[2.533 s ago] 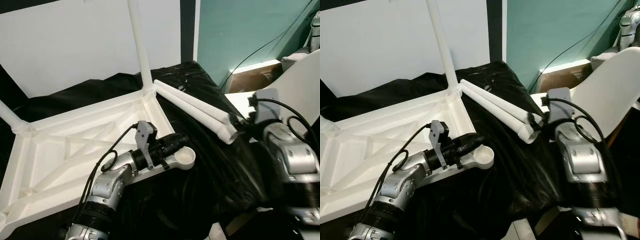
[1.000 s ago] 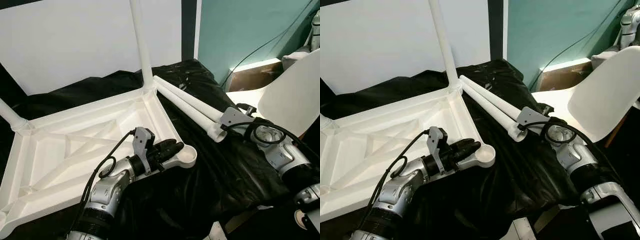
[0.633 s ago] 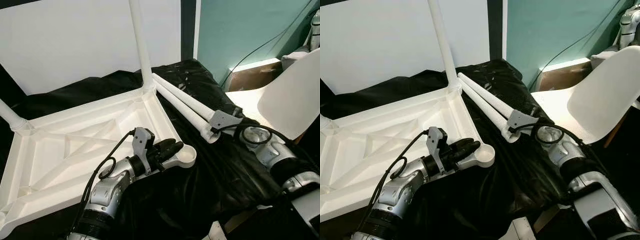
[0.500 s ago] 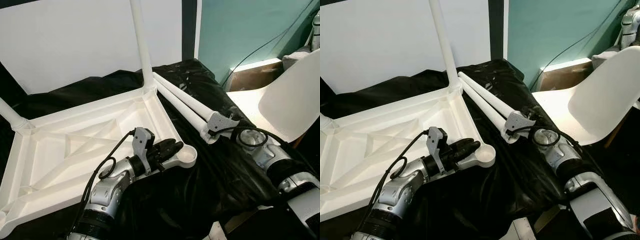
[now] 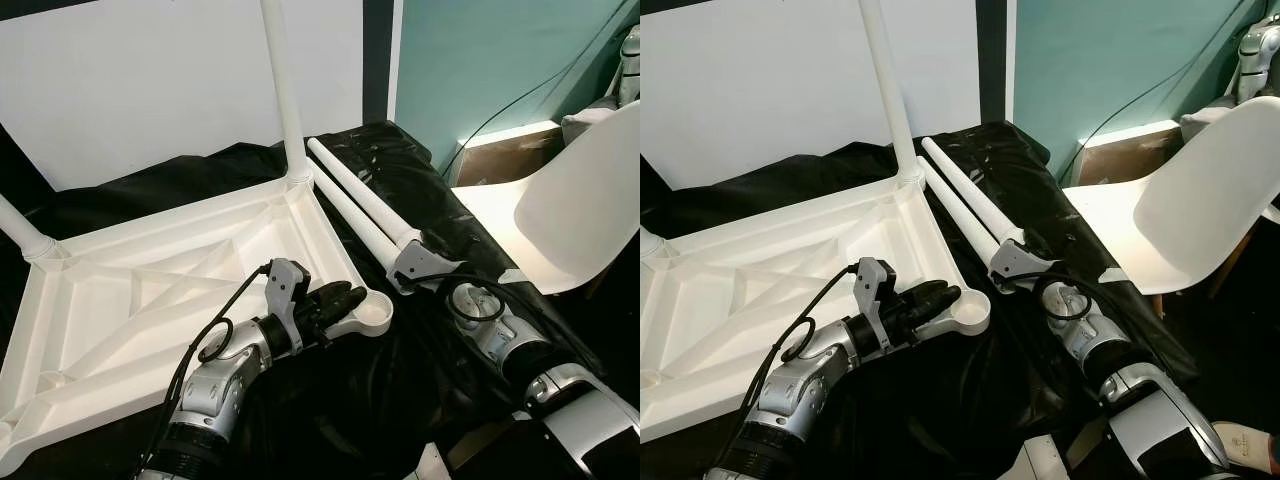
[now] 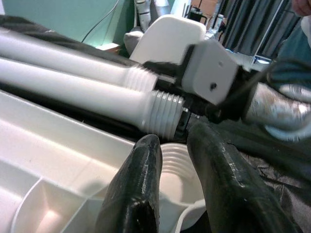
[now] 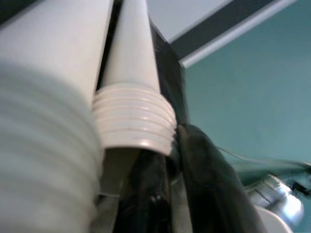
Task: Building children table
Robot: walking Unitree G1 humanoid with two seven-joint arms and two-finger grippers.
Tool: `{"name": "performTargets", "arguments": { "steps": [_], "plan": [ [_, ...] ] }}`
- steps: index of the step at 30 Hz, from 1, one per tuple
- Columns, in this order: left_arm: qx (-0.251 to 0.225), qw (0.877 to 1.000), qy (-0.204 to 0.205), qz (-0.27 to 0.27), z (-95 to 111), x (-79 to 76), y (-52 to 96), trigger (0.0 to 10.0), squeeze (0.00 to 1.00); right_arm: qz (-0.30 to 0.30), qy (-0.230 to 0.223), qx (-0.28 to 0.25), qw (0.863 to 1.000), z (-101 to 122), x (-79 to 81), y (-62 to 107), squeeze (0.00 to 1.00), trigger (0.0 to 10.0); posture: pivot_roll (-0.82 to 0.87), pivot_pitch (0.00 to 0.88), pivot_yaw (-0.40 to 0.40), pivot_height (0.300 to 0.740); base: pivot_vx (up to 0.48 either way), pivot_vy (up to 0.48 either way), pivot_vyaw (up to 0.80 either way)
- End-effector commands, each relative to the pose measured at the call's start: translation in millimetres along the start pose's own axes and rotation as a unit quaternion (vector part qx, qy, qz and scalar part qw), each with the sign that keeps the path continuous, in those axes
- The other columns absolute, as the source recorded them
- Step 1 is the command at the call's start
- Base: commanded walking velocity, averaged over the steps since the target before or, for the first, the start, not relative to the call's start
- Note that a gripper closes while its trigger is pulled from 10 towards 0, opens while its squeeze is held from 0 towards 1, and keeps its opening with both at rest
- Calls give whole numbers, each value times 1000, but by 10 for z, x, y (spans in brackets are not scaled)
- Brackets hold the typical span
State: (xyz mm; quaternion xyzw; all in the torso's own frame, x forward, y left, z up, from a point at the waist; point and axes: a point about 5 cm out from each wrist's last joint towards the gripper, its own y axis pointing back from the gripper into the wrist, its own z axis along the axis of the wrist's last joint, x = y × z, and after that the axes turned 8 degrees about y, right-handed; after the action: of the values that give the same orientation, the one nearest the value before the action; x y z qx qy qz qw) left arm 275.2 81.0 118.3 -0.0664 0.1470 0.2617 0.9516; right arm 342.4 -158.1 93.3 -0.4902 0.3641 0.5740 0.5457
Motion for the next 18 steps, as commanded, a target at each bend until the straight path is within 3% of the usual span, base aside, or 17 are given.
{"name": "performTargets", "arguments": {
  "steps": [1,2,3,8,10,11,13,15,17,18],
  "plan": [
    [4,1000,7,-6,-15,-13,-3,10000,0,-65,21,20,998,-116,-63,78,0,0,8,0,73,740,0,0,0],
    [4,1000,7,-6,-15,-13,-3,10000,0,-65,21,20,998,-116,-63,78,0,0,8,0,73,740,0,0,0],
    [2,1000,14,-12,-27,-33,-15,10000,0,-119,37,23,992,-167,-90,205,0,0,-3,0,77,740,0,0,0],
    [1,1000,20,-17,-32,-43,-22,10000,0,-157,54,8,986,-154,-126,296,0,0,-15,0,84,740,0,0,0],
    [-5,999,31,-26,-18,-40,-43,10000,0,-228,92,-37,969,-74,-274,417,0,0,-35,0,94,740,0,0,0],
    [-5,999,31,-26,-18,-40,-43,10000,0,-228,92,-37,969,-74,-274,417,0,0,-35,0,94,740,0,0,0],
    [-19,998,46,-31,32,-17,-76,10000,0,-265,127,-96,951,38,-384,474,0,0,-55,0,103,740,0,0,0],
    [-26,998,52,-32,52,-11,-87,10000,0,-271,137,-116,946,75,-401,483,0,0,-56,0,103,740,0,0,0],
    [-43,996,75,-37,105,2,-112,10000,0,-270,157,-176,934,163,-386,519,0,0,-62,0,105,740,0,0,0],
    [-43,996,75,-37,105,2,-112,10000,0,-270,157,-176,934,163,-386,519,0,0,-62,0,105,740,0,0,0]
  ]
}}
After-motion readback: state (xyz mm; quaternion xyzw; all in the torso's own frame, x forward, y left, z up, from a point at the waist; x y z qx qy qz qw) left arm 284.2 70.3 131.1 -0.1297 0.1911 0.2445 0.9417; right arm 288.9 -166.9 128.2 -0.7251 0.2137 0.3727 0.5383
